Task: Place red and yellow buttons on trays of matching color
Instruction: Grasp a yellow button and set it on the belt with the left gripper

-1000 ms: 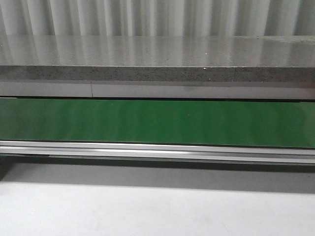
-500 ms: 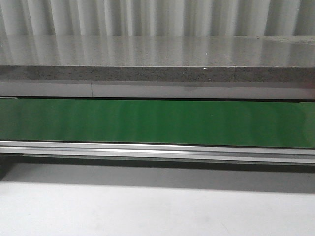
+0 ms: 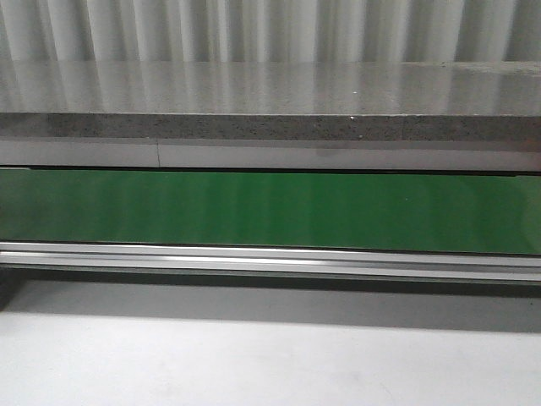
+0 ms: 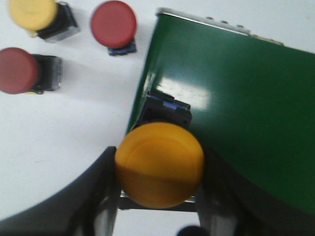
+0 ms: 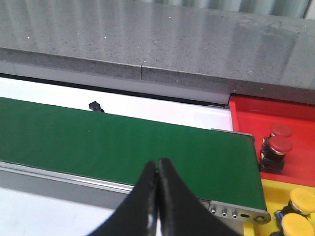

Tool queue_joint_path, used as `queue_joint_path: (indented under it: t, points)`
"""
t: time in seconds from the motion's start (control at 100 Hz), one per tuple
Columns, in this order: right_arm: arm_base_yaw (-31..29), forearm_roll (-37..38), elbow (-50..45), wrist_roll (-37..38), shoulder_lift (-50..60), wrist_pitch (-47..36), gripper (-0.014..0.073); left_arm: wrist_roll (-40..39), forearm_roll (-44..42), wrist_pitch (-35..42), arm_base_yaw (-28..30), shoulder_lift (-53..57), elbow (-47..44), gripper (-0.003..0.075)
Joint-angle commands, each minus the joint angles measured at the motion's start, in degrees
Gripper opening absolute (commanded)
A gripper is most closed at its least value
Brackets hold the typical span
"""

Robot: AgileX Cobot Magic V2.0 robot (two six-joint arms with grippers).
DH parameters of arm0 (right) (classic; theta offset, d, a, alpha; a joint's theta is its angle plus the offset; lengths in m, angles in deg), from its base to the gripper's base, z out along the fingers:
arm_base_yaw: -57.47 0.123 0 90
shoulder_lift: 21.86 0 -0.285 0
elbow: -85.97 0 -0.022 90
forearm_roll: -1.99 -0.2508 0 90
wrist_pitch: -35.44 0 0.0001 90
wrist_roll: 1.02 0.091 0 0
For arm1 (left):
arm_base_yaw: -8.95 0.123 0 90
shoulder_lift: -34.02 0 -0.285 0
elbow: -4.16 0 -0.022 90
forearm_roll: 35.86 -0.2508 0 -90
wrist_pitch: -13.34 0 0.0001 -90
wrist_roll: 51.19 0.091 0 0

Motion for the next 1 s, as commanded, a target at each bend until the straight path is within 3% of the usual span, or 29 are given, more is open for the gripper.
queue_joint_path:
  t: [0.0,0.44,0.53,0.66,0.73,0.99]
  points:
    - [0.0,0.0,1.0,-0.5,-0.8,-3.9,-0.0066,0.6,0.4,-0.1,-2.6,1.3,1.6,0.0111]
    - [0.0,0.0,1.0,-0.5,-0.8,-3.9,-0.0066,1.1,0.8,0.1,-4.2,-3.4,1.6,0.0125]
    - [0.0,0.0,1.0,-0.5,-0.8,-3.9,-0.0066,2.5,3.2,-0.1,-4.2,-3.4,2.2,0.0215]
    - [0.0,0.0,1.0,-0.5,-0.8,-3.9,-0.0066,4.7,9.3,-1.1,-4.2,-3.4,3.5,0.0489]
    - [0.0,0.0,1.0,-0.5,-0.8,-3.9,-0.0066,5.9,12.2,-1.5,-4.2,-3.4,4.5,0.0579]
    - [0.0,0.0,1.0,-0.5,-0.8,-3.9,-0.0066,5.9,13.0,-1.3,-3.2,-2.1,9.4,0.0573]
